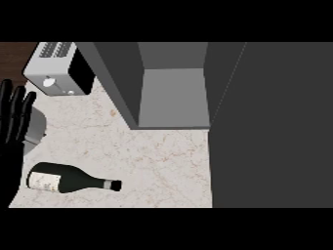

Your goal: Pick up the wine, place it into the cabinet and close the cabinet

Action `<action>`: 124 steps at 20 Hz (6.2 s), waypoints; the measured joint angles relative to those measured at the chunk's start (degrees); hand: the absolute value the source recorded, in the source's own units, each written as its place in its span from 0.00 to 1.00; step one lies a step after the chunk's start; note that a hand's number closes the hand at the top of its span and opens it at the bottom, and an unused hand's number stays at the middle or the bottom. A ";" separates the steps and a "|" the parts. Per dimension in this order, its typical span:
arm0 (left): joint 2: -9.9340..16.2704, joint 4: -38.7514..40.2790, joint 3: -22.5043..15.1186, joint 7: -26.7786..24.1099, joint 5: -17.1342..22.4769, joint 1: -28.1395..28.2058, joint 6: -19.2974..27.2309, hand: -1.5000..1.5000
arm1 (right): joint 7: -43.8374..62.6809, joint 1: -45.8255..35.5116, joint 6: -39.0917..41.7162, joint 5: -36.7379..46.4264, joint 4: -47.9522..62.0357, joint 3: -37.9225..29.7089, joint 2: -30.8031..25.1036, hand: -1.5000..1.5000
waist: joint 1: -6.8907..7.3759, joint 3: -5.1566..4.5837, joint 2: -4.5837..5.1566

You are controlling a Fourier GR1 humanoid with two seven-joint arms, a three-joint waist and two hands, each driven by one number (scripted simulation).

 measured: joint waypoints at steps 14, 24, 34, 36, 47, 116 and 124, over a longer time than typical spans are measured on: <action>12.09 18.30 -31.50 17.87 -34.46 6.75 -15.24 0.00 | 6.40 4.59 9.29 -10.18 -5.57 10.41 -0.42 0.00 | -3.13 -0.92 1.59; -3.13 28.57 -51.09 35.04 -48.66 6.63 -8.45 0.00 | 16.37 12.50 9.26 -15.96 -17.93 10.97 -2.95 0.00 | -1.14 -1.19 1.25; -5.37 30.62 -61.70 44.75 -49.18 5.14 -2.18 0.00 | 20.21 11.97 6.56 -15.20 -19.44 13.68 -2.80 0.00 | -0.70 -1.22 1.26; -5.45 30.49 -62.55 46.07 -48.50 4.38 -1.53 0.00 | 20.21 12.46 6.41 -14.86 -19.65 14.43 -2.95 0.00 | -0.77 -1.22 1.24; -5.05 31.00 -64.39 49.61 -47.89 0.87 0.74 0.00 | 22.64 10.49 3.66 -13.19 -20.51 16.41 -2.90 0.00 | -0.92 -1.13 1.24; 28.03 60.10 -12.52 -2.80 -31.67 -10.27 -9.33 0.00 | 14.28 16.61 13.19 -14.79 -18.42 8.61 -0.01 0.00 | -0.34 -1.22 1.43; 26.79 72.06 -9.04 -10.70 -32.25 -15.42 -9.10 1.00 | 14.20 17.62 14.30 -15.08 -18.38 8.94 0.05 0.00 | -0.72 -1.21 1.46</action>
